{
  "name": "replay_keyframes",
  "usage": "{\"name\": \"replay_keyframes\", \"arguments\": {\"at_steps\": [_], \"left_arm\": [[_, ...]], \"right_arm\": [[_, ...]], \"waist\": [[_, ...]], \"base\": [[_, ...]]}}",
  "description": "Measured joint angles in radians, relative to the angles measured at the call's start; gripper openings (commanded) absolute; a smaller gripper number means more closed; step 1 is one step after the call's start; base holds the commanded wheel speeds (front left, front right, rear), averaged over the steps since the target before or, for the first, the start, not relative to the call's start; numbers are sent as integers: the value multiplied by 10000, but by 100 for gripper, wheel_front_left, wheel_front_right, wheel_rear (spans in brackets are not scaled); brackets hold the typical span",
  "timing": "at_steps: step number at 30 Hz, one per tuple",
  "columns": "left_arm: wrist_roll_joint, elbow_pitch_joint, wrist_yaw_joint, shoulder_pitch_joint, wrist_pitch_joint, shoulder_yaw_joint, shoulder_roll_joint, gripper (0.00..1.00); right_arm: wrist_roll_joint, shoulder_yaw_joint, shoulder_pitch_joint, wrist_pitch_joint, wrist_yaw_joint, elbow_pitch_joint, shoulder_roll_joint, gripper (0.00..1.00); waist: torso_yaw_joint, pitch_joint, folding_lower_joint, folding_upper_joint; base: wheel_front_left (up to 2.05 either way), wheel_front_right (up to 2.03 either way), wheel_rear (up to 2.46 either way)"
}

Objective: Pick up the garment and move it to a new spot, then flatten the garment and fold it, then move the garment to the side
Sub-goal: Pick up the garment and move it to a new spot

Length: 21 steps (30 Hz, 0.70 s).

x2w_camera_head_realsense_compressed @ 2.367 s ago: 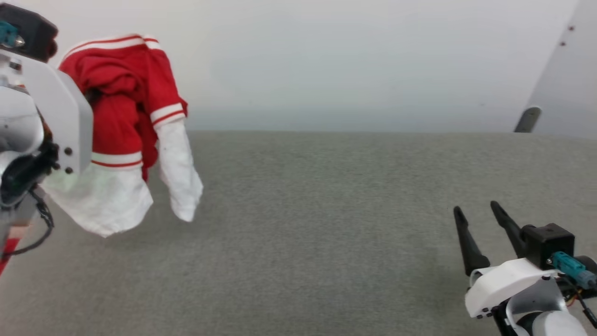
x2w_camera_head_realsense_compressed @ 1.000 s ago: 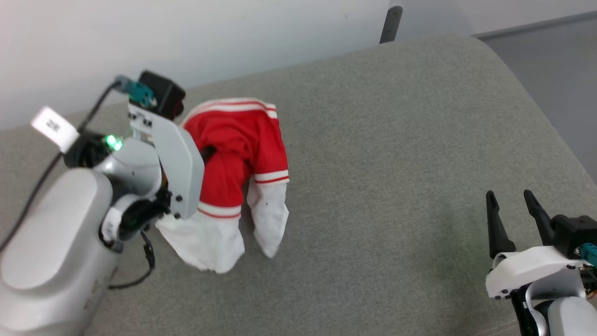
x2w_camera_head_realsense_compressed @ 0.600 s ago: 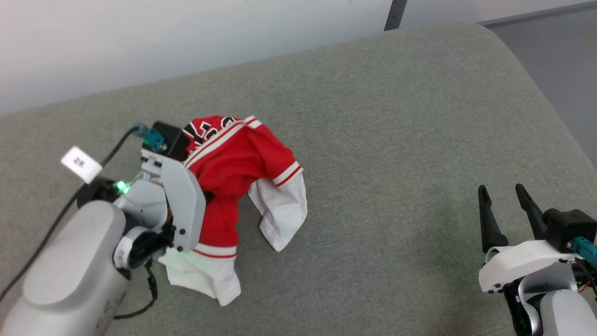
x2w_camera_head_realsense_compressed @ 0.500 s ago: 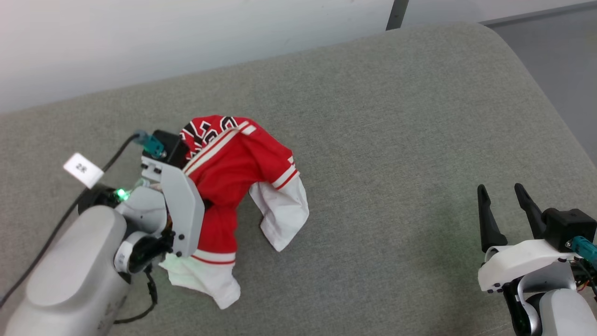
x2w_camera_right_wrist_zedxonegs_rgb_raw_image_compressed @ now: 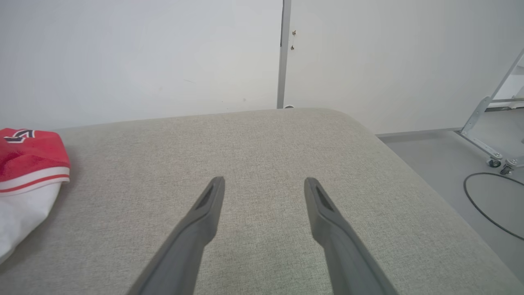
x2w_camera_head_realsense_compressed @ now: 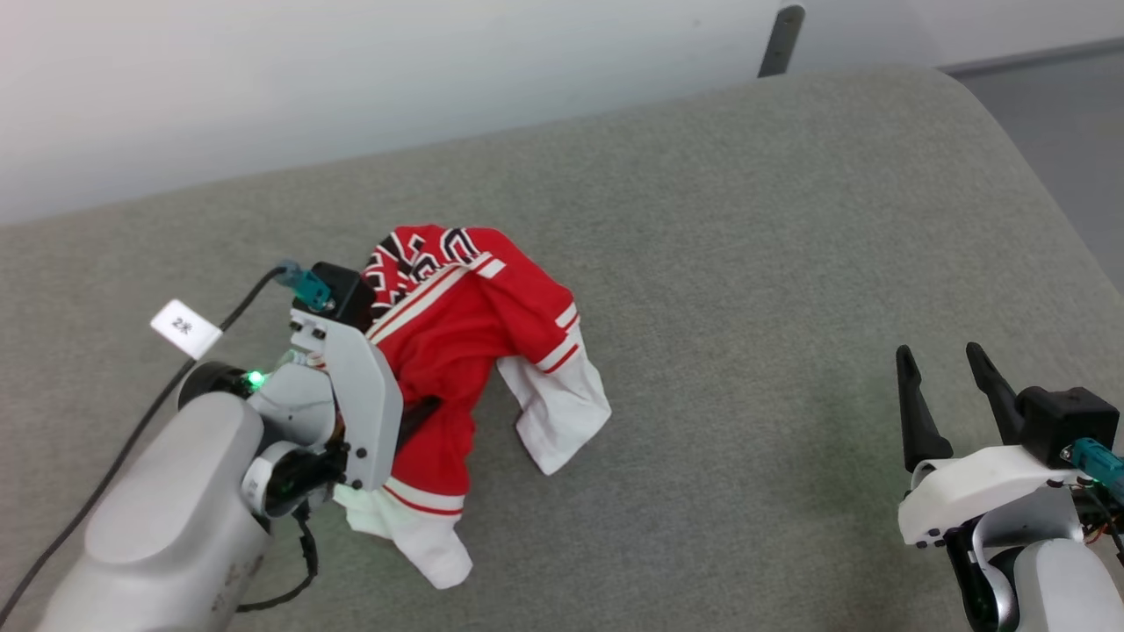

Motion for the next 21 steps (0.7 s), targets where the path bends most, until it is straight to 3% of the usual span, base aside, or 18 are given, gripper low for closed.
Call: {"name": "replay_keyframes", "arguments": {"at_steps": [10,21], "left_arm": [[-38,-314,-100,-134,-516,-151,2,100],[176,-1806,115,799,-2713,546,575,100]], "right_arm": [[-36,102,190,230,0,-171,-125,100],[-4,221,658,433,0,-339,-359,100]], "waist": [[629,-574,0,0],[1441,-1510,-1,0]], "base": [[0,0,0],[0,0,0]]}}
